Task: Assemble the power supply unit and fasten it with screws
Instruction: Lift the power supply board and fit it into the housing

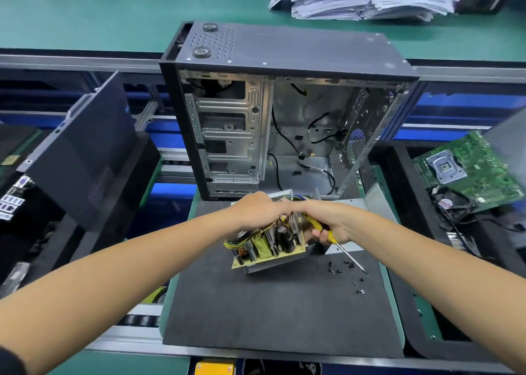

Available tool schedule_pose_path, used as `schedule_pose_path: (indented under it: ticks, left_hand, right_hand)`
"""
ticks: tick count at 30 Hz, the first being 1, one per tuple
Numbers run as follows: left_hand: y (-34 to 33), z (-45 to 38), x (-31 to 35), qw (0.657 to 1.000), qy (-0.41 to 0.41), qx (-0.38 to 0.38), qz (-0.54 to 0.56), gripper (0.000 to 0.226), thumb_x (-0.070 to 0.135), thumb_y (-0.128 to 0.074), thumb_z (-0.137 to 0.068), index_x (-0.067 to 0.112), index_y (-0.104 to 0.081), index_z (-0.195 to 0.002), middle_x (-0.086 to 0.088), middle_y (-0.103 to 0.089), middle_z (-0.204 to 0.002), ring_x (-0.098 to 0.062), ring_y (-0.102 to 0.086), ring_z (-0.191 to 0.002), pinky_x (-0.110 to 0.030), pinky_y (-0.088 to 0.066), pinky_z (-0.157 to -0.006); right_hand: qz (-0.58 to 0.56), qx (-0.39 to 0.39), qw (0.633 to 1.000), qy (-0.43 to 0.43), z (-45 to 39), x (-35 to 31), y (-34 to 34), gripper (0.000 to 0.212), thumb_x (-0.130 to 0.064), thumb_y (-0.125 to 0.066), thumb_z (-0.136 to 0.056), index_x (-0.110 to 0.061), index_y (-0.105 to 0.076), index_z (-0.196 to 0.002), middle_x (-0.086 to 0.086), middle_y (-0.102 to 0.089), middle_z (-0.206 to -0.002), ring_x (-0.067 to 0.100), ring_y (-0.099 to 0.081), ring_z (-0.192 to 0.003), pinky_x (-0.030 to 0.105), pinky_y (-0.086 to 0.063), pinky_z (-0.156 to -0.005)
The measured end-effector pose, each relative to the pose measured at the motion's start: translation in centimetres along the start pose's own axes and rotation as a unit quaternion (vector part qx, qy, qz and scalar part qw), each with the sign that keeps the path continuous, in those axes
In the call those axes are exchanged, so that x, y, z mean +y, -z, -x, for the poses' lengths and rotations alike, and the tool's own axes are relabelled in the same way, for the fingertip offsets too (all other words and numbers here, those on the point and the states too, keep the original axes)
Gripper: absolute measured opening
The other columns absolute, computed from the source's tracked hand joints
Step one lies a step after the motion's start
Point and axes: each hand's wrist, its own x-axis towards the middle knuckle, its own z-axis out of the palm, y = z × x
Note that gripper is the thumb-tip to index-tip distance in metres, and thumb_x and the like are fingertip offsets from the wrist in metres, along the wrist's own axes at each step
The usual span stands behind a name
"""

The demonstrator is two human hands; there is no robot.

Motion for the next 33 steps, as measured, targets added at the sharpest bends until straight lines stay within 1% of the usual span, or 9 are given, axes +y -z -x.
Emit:
schedule_pose_path:
  ticks: [5,9,12,14,19,21,24,29,33]
  left_hand:
    - [0.4,-0.3,-0.5,1.0,-0.013,-0.013,0.021,0.035,0.041,-0.062,-0.075,0.016,-0.041,-0.066,0.0,-0.039,-0.057,-0.021,-0.034,-0.06,-0.034,-0.026,-0.064]
    - [1.2,-0.6,-0.5,1.0,-0.011,-0.013,0.024,0.03,0.041,-0.059,-0.066,0.016,-0.044,-0.057,-0.001,-0.045,-0.053,-0.021,-0.039,-0.057,-0.032,-0.031,-0.061]
    - [2.2,-0.9,-0.6,1.0,-0.012,-0.014,0.004,0.046,0.043,-0.051,-0.078,0.012,-0.058,-0.045,-0.006,-0.06,-0.049,-0.018,-0.048,-0.048,-0.028,-0.039,-0.056]
    - [2.8,-1.4,-0.9,1.0,-0.018,-0.004,-0.005,0.055,0.045,-0.041,-0.087,0.008,-0.063,-0.051,-0.011,-0.067,-0.059,-0.017,-0.054,-0.052,-0.03,-0.045,-0.062]
    - [3.8,-2.9,-2.9,0.988,-0.037,0.094,-0.116,0.026,0.01,-0.042,-0.089,0.008,-0.055,-0.066,-0.009,-0.06,-0.077,-0.023,-0.049,-0.062,-0.027,-0.038,-0.057]
    - [3.8,-3.3,-4.1,0.986,-0.035,0.082,-0.14,0.02,0.004,-0.043,-0.089,0.012,-0.061,-0.093,-0.008,-0.059,-0.098,-0.023,-0.053,-0.086,-0.027,-0.041,-0.071]
    - [3.5,-3.4,-5.6,0.987,-0.035,0.012,-0.156,0.04,0.004,-0.042,-0.095,0.012,-0.05,-0.132,-0.006,-0.056,-0.129,-0.025,-0.053,-0.117,-0.034,-0.043,-0.096]
    - [3.3,-3.5,-6.8,0.98,-0.083,-0.009,-0.183,0.034,-0.003,-0.046,-0.089,0.012,-0.062,-0.115,-0.01,-0.065,-0.11,-0.032,-0.058,-0.105,-0.044,-0.046,-0.092]
    - [4.2,-3.3,-7.5,0.975,-0.104,-0.047,-0.188,0.033,0.001,-0.056,-0.091,0.016,-0.062,-0.12,-0.003,-0.065,-0.118,-0.024,-0.057,-0.111,-0.043,-0.044,-0.1]
  right_hand:
    - [0.034,0.02,0.999,-0.016,0.0,-0.2,-0.1,0.035,-0.049,-0.069,-0.076,-0.025,-0.062,-0.101,0.008,-0.058,-0.093,0.007,-0.034,-0.045,0.014,-0.022,-0.028]
    - [0.047,0.07,0.996,0.004,0.1,-0.7,-0.3,0.039,-0.042,-0.071,-0.072,-0.02,-0.062,-0.103,0.01,-0.061,-0.093,0.008,-0.039,-0.047,0.014,-0.023,-0.03]
    - [0.072,0.077,0.994,0.007,0.3,-1.1,-0.4,0.045,-0.039,-0.069,-0.072,-0.014,-0.063,-0.109,0.013,-0.069,-0.1,0.01,-0.041,-0.052,0.014,-0.022,-0.031]
    - [0.092,0.079,0.993,0.009,0.5,-1.2,-0.5,0.043,-0.038,-0.065,-0.074,-0.012,-0.065,-0.108,0.018,-0.07,-0.108,0.01,-0.039,-0.051,0.014,-0.022,-0.031]
    - [0.106,0.102,0.989,0.016,0.6,-1.5,-0.5,0.039,-0.037,-0.065,-0.072,-0.011,-0.063,-0.102,0.012,-0.062,-0.073,0.009,-0.038,-0.043,0.015,-0.024,-0.033]
    - [0.106,0.107,0.988,0.022,0.7,-1.7,-0.6,0.036,-0.036,-0.067,-0.071,-0.012,-0.06,-0.097,0.007,-0.055,-0.061,0.009,-0.038,-0.038,0.015,-0.024,-0.034]
    - [0.116,0.101,0.987,0.038,0.9,-2.0,-0.5,0.035,-0.038,-0.068,-0.069,-0.012,-0.057,-0.091,0.0,-0.044,-0.053,0.01,-0.039,-0.037,0.015,-0.024,-0.034]
    - [0.133,0.104,0.984,0.053,1.0,-2.7,-0.9,0.035,-0.039,-0.071,-0.064,-0.016,-0.051,-0.081,-0.004,-0.042,-0.044,0.011,-0.04,-0.036,0.015,-0.025,-0.038]
    - [0.154,0.1,0.981,0.062,1.3,-3.0,-1.1,0.034,-0.039,-0.072,-0.065,-0.017,-0.049,-0.076,-0.002,-0.043,-0.043,0.011,-0.038,-0.033,0.014,-0.025,-0.038]
